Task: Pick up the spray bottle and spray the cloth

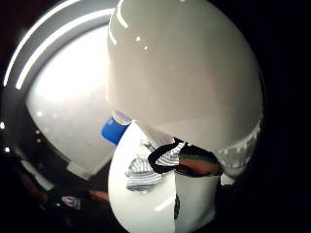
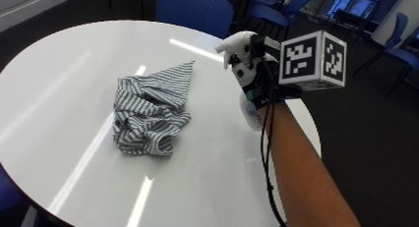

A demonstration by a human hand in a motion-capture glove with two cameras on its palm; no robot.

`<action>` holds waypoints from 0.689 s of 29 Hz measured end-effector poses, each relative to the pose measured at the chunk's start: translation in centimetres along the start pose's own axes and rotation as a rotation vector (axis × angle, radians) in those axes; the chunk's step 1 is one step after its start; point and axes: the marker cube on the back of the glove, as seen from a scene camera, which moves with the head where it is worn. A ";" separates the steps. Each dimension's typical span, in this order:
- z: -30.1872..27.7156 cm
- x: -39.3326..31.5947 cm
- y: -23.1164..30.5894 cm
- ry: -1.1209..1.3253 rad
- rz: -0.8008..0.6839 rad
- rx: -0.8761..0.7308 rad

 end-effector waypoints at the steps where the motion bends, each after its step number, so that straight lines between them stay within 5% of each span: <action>1: -0.2 -0.5 -0.3 0.046 -0.043 -0.014; 20: 0.0 -7.3 -4.1 0.616 -0.578 -0.134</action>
